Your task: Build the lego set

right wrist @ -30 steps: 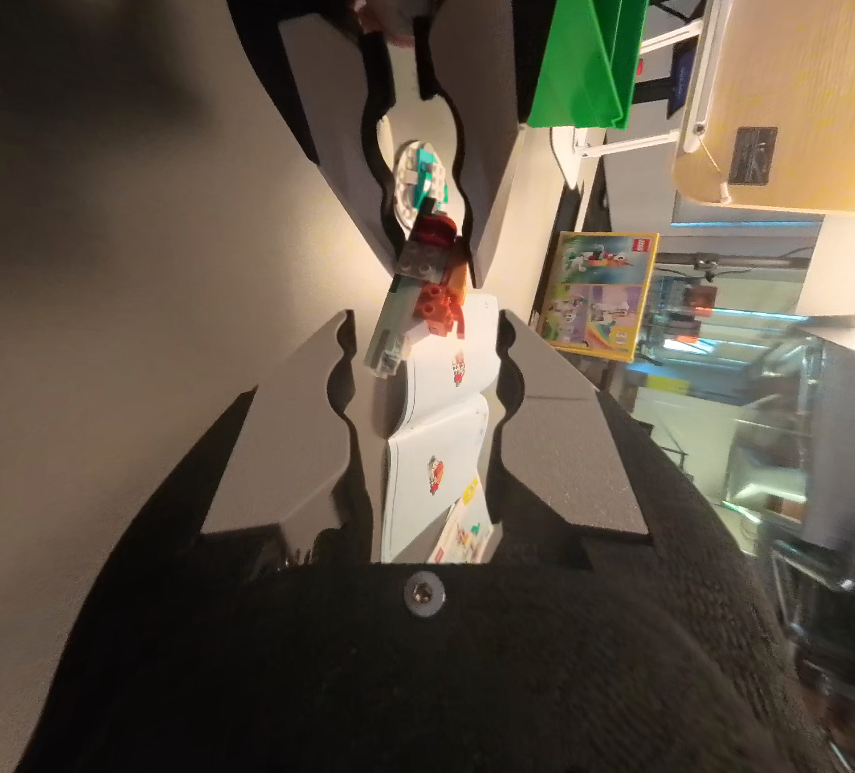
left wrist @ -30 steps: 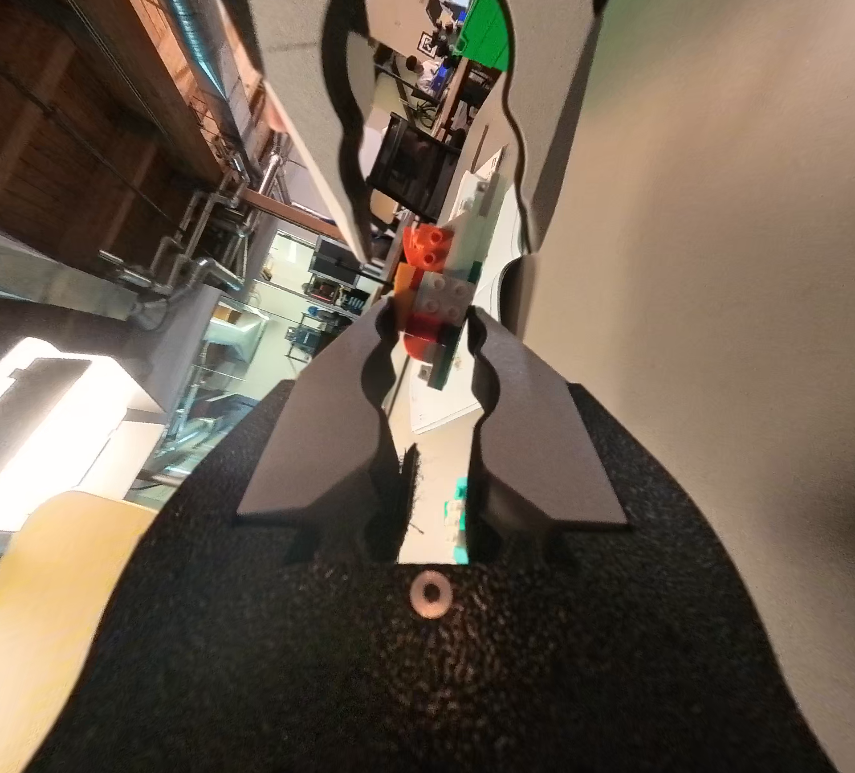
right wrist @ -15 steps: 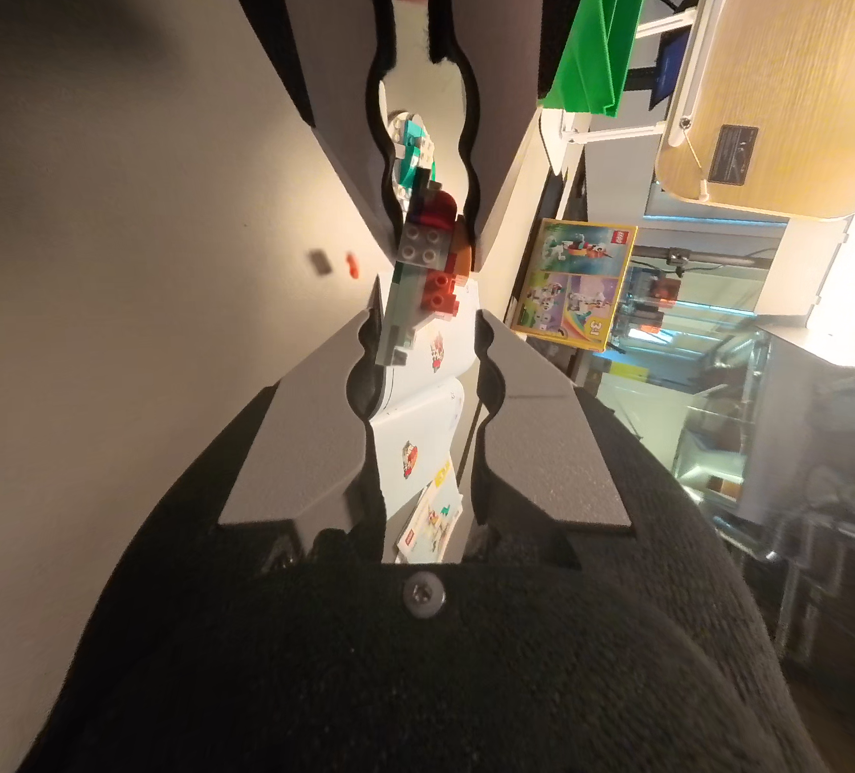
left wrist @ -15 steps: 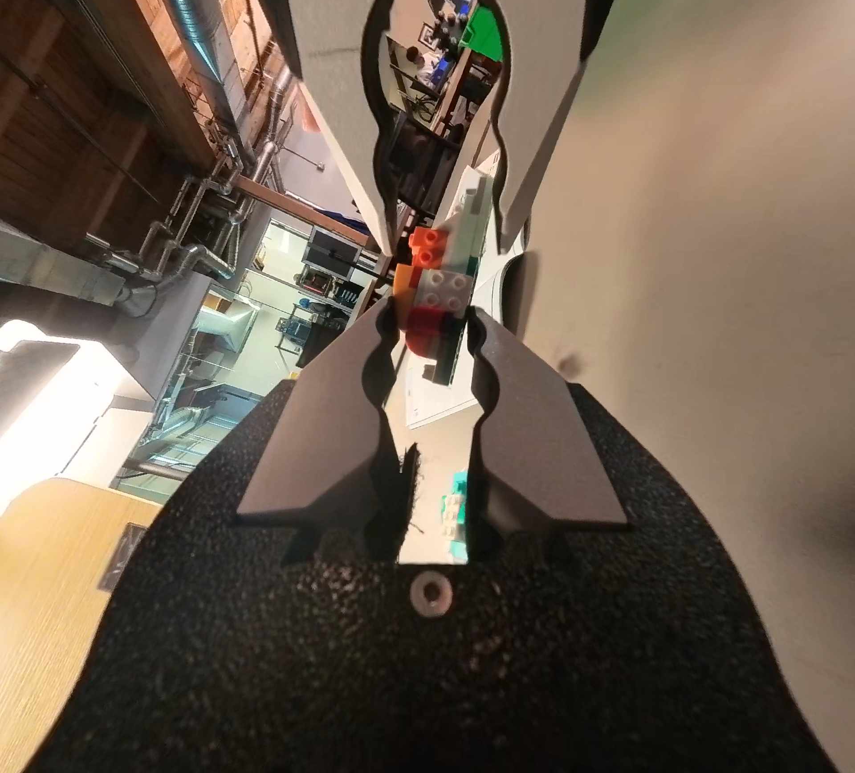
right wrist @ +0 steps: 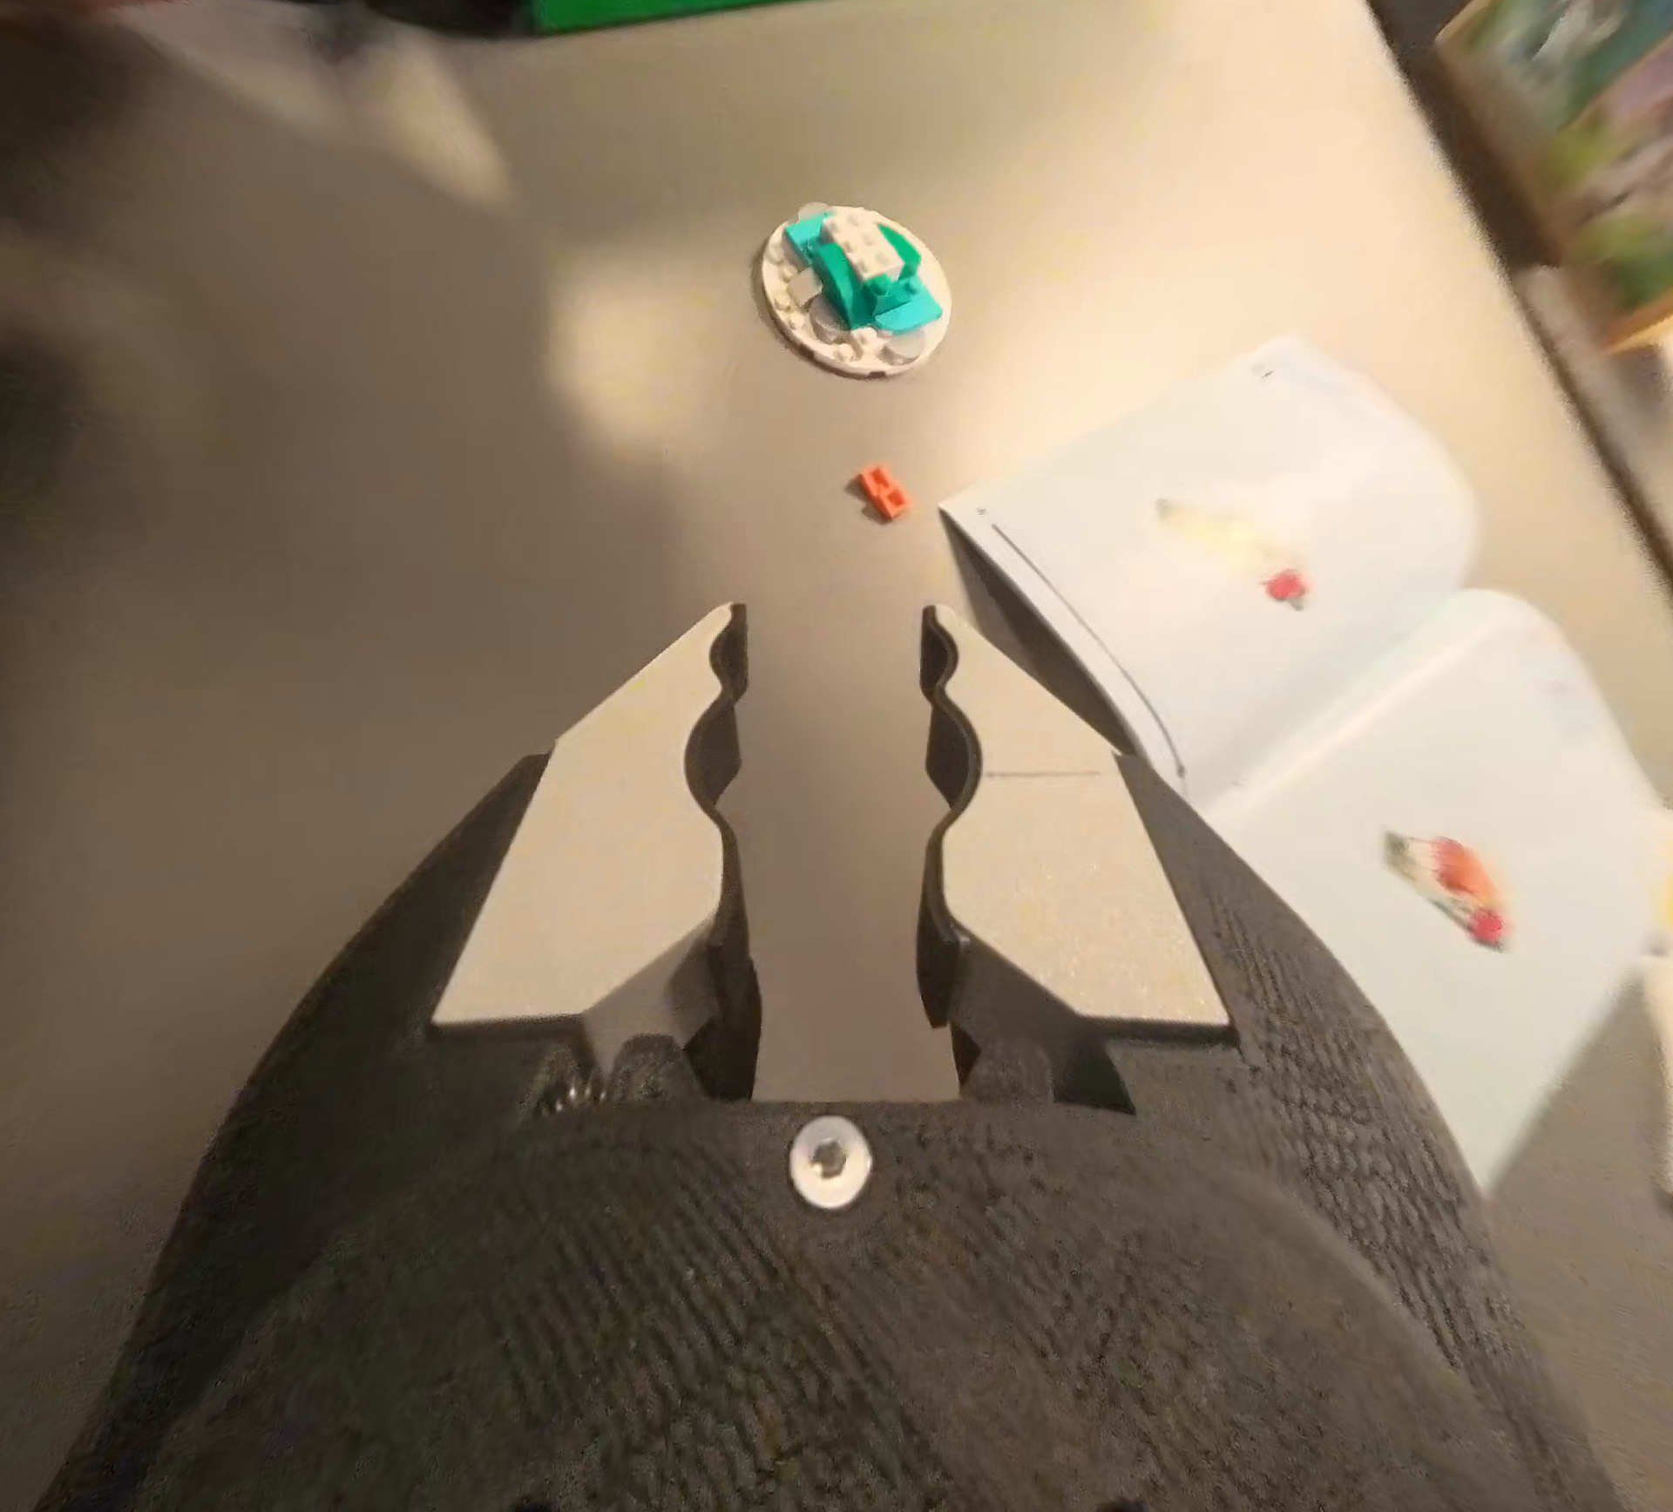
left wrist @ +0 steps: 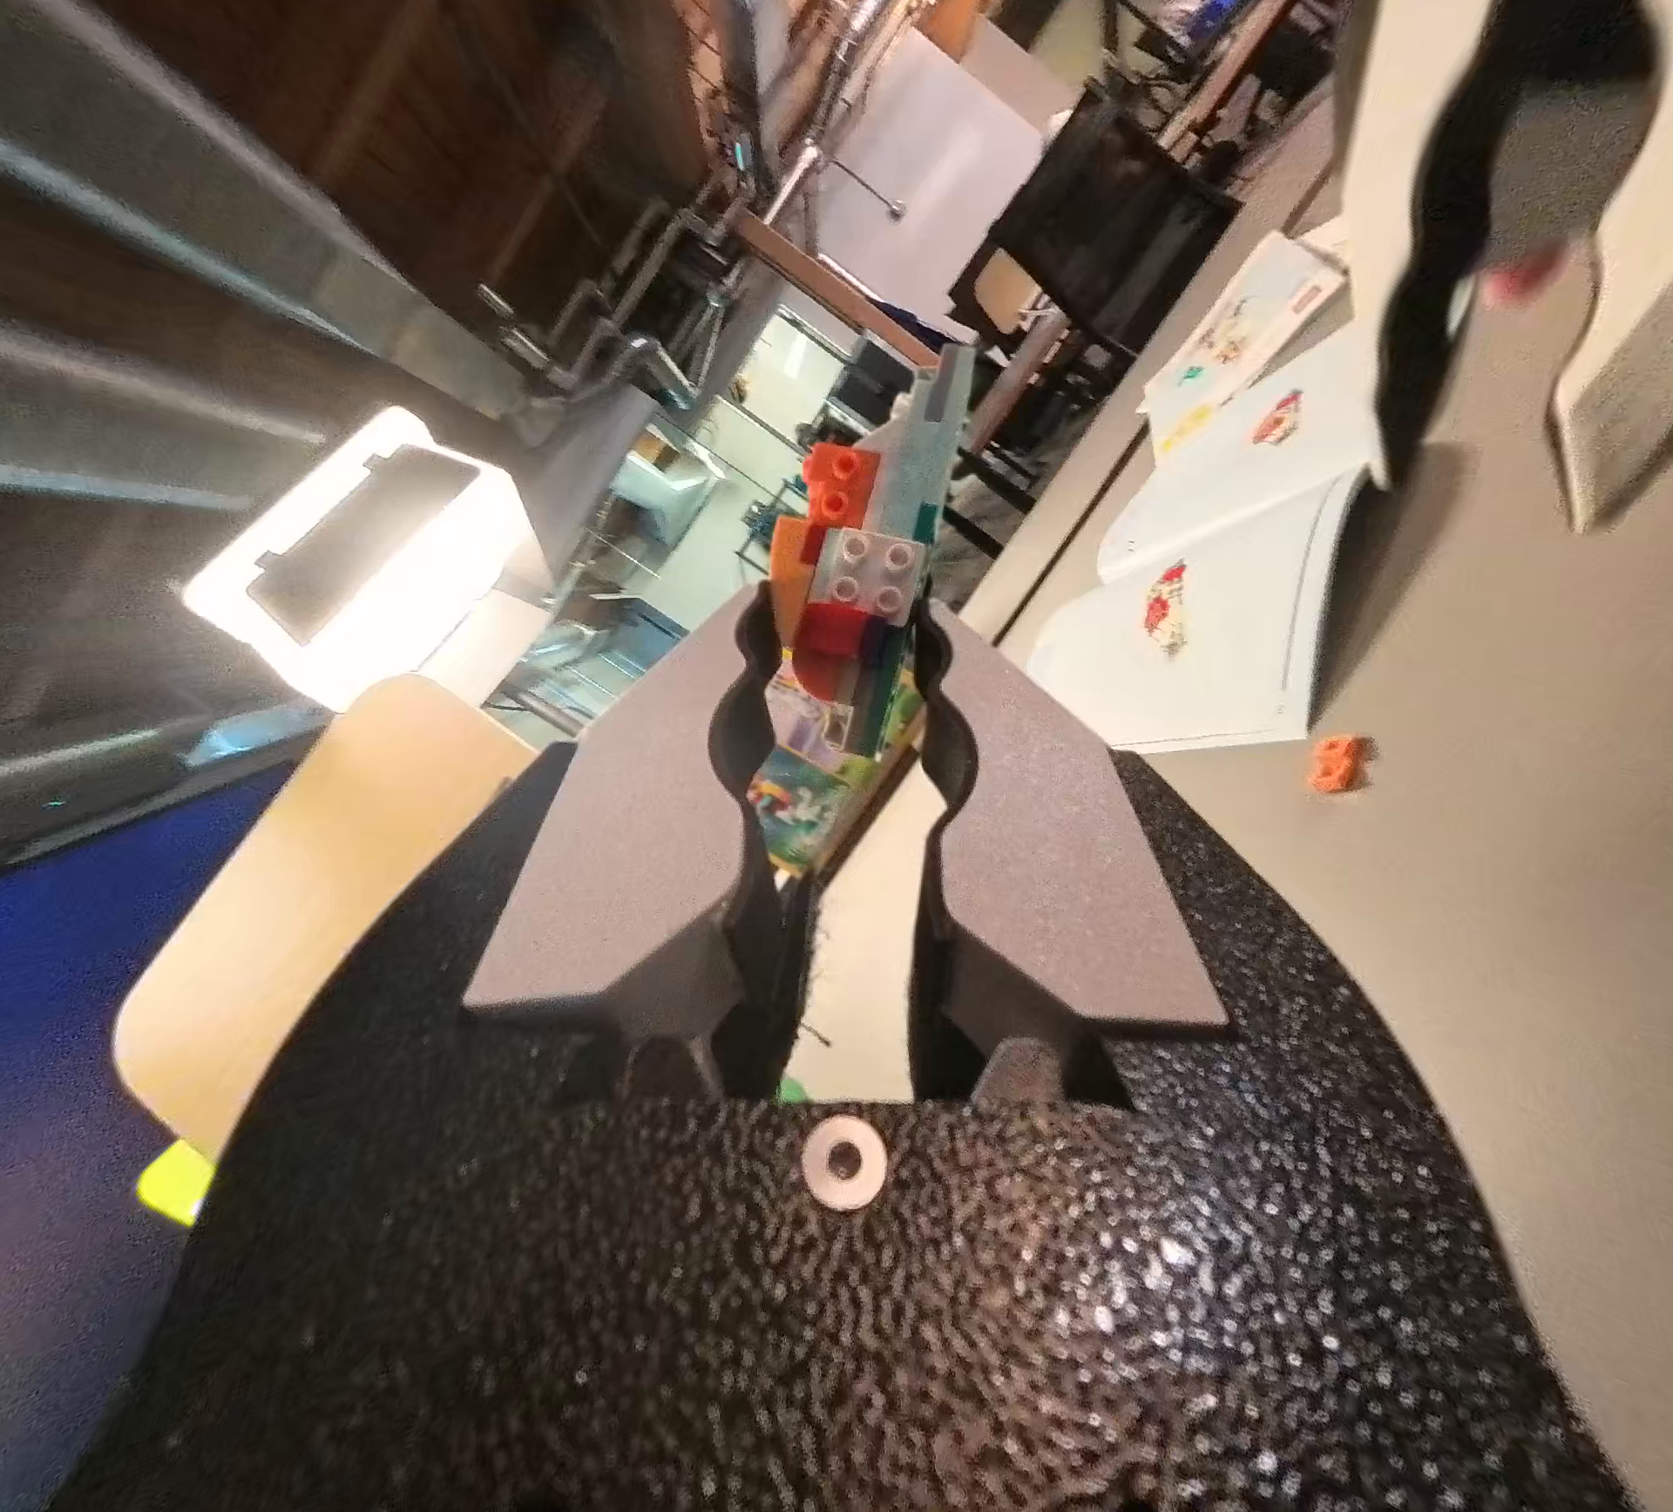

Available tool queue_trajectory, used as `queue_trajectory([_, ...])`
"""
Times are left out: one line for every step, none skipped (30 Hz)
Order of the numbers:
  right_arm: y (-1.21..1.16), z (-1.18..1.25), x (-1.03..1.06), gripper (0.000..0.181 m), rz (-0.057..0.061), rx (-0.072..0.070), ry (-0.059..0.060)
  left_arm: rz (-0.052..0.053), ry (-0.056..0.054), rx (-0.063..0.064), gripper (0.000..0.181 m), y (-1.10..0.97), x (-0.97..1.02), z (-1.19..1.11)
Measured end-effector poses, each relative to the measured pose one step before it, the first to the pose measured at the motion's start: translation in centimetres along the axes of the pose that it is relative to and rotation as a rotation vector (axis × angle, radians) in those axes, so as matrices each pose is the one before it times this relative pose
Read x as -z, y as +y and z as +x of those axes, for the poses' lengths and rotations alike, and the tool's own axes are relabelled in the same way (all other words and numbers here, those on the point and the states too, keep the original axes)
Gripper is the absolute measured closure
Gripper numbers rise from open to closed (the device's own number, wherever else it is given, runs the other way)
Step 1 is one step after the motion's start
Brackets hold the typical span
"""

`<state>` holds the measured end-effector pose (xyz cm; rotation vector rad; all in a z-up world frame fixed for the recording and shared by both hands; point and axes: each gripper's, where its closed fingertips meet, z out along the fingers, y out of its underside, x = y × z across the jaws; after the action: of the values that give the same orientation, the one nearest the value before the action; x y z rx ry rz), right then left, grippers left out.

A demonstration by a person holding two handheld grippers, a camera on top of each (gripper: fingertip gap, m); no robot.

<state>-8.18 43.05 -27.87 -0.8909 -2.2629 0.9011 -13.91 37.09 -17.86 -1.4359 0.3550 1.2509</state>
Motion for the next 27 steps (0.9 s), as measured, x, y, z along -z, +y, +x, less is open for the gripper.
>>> queue_trajectory([0.065,0.186,-0.726,0.146,0.0150,-0.0288,-0.0232,0.0063,-0.0040,-0.0046,0.155,-0.085,0.063,-0.058])
queue_trajectory([-0.012,0.249,-0.708,0.148,0.0105,-0.0184,-0.0218,0.0053,0.0024,-0.0031,0.155,-0.081,0.030,0.072])
queue_trajectory([0.018,0.258,-0.710,0.149,0.0000,-0.0131,-0.0256,0.0049,0.0047,-0.0031,0.155,-0.081,0.009,0.149])
queue_trajectory([0.050,0.232,-0.713,0.149,-0.0085,-0.0121,-0.0299,0.0037,0.0068,-0.0041,0.154,-0.066,-0.013,0.205])
queue_trajectory([0.015,0.229,-0.656,0.149,-0.0113,-0.0102,-0.0310,0.0009,0.0064,-0.0051,0.154,-0.026,-0.031,0.189])
queue_trajectory([-0.071,0.132,-0.564,0.149,-0.0055,0.0005,-0.0333,0.0015,0.0058,-0.0042,0.154,-0.023,-0.017,0.162])
queue_trajectory([-0.044,0.127,-0.495,0.149,-0.0064,0.0061,-0.0319,0.0016,0.0029,-0.0020,0.154,-0.025,0.004,0.083])
queue_trajectory([0.022,0.226,-0.442,0.149,-0.0089,0.0039,-0.0254,0.0023,0.0016,0.0009,0.154,-0.034,0.021,0.033])
queue_trajectory([0.019,0.094,-0.384,0.149,-0.0061,0.0040,-0.0336,0.0011,0.0022,0.0027,0.154,-0.015,0.008,0.034])
queue_trajectory([-0.019,0.138,-0.310,0.150,-0.0016,0.0011,-0.0285,0.0001,0.0012,0.0036,0.154,-0.003,-0.009,-0.004])
queue_trajectory([-0.026,0.200,-0.263,0.151,-0.0019,0.0017,-0.0213,0.0002,0.0017,0.0038,0.154,-0.007,-0.003,0.017])
queue_trajectory([0.027,0.141,-0.207,0.153,-0.0047,0.0050,-0.0193,-0.0001,0.0030,0.0032,0.154,0.000,-0.007,0.044])
queue_trajectory([0.039,0.192,-0.190,0.155,-0.0065,0.0032,-0.0100,-0.0012,0.0028,0.0009,0.154,0.023,-0.004,0.045])
queue_trajectory([-0.122,0.243,-0.108,0.157,0.0034,-0.0009,-0.0002,-0.0019,0.0008,0.0010,0.154,0.009,0.014,-0.019])
queue_trajectory([-0.047,0.028,-0.082,0.160,-0.0034,-0.0040,-0.0107,0.0005,0.0013,0.0049,0.154,-0.012,0.018,-0.033])
queue_trajectory([-0.050,0.000,-0.037,0.162,-0.0027,-0.0017,-0.0088,-0.0006,-0.0007,0.0079,0.154,0.003,0.012,-0.097])
queue_trajectory([-0.029,0.017,-0.025,0.164,-0.0010,0.0084,-0.0020,-0.0010,-0.0022,0.0075,0.154,-0.002,0.026,-0.129])
queue_trajectory([-0.005,0.025,-0.029,0.166,-0.0003,0.0137,0.0042,0.0011,-0.0030,0.0067,0.154,-0.046,0.044,-0.134])
queue_trajectory([0.006,0.003,-0.005,0.169,-0.0009,0.0127,0.0049,0.0014,-0.0028,0.0047,0.154,-0.038,0.038,-0.115])
queue_trajectory([-0.003,-0.086,-0.026,0.172,-0.0005,0.0122,0.0022,0.0020,-0.0020,0.0036,0.154,-0.056,0.029,-0.080])
queue_trajectory([-0.037,-0.124,-0.035,0.174,0.0007,0.0125,0.0033,0.0020,-0.0007,0.0023,0.154,-0.044,0.026,-0.042])
queue_trajectory([-0.053,-0.147,-0.049,0.175,0.0004,0.0137,0.0049,0.0007,0.0022,0.0015,0.154,-0.026,0.004,0.026])
queue_trajectory([-0.054,-0.128,-0.020,0.175,-0.0005,0.0139,0.0083,0.0010,0.0025,0.0000,0.154,-0.028,-0.005,0.056])
queue_trajectory([-0.033,-0.070,-0.004,0.175,-0.0029,0.0166,0.0139,0.0000,0.0008,-0.0023,0.154,-0.021,-0.009,0.036])
queue_trajectory([0.024,-0.133,0.070,0.175,-0.0056,0.0228,0.0122,-0.0004,-0.0006,-0.0035,0.154,-0.004,-0.002,0.024])
queue_trajectory([0.036,-0.183,0.102,0.175,-0.0067,0.0216,0.0082,-0.0013,-0.0011,-0.0037,0.154,0.032,0.006,-0.014])
queue_trajectory([0.002,-0.189,0.162,0.176,-0.0039,0.0159,0.0055,-0.0008,-0.0030,-0.0011,0.154,0.022,0.010,-0.059])
